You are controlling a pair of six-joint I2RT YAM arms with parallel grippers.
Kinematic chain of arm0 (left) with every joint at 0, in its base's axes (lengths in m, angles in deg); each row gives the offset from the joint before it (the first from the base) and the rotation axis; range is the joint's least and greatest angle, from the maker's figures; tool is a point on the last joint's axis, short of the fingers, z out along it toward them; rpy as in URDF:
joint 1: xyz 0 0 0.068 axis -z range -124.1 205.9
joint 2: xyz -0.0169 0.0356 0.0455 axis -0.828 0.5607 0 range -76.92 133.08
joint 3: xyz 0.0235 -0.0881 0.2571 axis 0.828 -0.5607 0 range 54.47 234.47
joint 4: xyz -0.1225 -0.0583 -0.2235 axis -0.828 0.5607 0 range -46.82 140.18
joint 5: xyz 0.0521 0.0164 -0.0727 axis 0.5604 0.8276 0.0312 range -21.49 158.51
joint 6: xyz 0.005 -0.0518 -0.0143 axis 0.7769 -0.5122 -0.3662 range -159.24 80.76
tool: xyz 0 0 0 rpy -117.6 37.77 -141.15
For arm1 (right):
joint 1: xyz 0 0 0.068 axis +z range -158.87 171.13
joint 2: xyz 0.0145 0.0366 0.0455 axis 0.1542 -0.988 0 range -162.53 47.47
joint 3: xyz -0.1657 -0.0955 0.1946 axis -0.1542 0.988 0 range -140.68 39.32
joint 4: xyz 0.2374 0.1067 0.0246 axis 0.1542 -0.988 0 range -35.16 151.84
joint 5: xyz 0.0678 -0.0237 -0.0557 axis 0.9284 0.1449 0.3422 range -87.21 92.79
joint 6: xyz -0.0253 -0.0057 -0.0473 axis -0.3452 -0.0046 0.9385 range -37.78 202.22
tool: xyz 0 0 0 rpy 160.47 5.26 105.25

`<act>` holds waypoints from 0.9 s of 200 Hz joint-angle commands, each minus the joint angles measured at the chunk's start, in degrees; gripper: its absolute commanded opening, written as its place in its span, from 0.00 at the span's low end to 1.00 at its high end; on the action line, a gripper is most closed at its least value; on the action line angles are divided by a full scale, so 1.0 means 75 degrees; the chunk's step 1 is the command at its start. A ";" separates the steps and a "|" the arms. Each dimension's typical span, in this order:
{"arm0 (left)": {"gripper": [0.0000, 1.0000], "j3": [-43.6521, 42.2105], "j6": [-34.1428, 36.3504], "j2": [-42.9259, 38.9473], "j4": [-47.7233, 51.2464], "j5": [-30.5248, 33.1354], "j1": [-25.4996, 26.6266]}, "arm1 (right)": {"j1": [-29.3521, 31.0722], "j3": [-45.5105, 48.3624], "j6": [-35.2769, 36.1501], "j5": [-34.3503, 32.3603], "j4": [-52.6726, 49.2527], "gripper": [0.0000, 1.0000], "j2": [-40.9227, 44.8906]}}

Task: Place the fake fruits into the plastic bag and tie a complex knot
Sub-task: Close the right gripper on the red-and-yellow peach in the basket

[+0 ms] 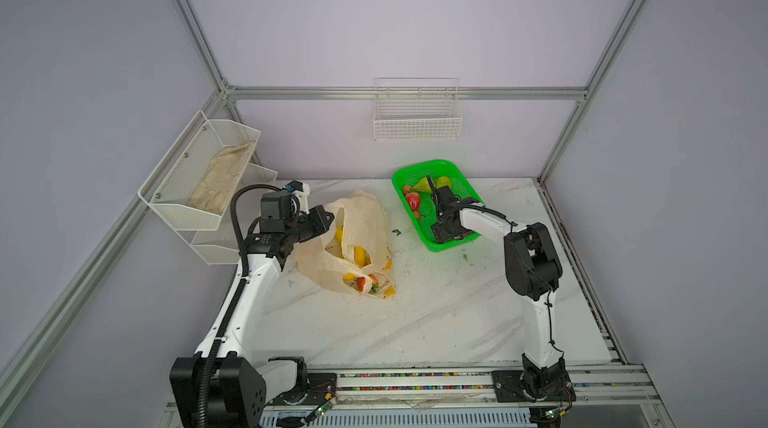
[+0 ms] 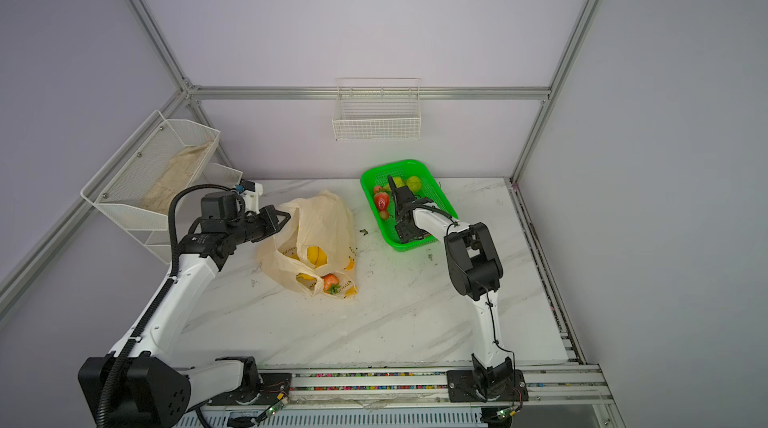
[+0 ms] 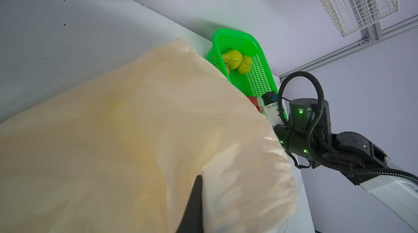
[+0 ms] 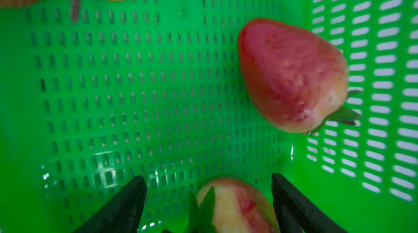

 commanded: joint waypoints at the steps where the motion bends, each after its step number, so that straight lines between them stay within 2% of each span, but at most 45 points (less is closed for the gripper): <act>1: 0.00 -0.0309 0.0132 -0.0103 -0.0251 -0.0096 -0.0028 | -0.0068 -0.0305 0.0140 -0.0061 -0.0606 0.90 -0.0190; 67: 0.00 -0.0310 0.0168 -0.0069 -0.0245 -0.0096 -0.0032 | -0.0354 -0.0484 0.0107 -0.0445 -0.1103 0.90 -0.0489; 92: 0.00 -0.0309 0.0170 -0.0076 -0.0242 -0.0084 -0.0028 | -0.0442 -0.0529 0.0095 -0.0447 -0.1154 0.85 -0.0569; 156: 0.00 -0.0311 0.0167 -0.0059 -0.0244 -0.0073 -0.0026 | -0.0507 -0.0628 0.0072 -0.0254 -0.1324 0.56 -0.0612; 180: 0.00 -0.0308 0.0167 -0.0068 -0.0250 -0.0073 -0.0027 | -0.0496 -0.0739 0.0079 -0.0283 -0.1423 0.49 -0.0499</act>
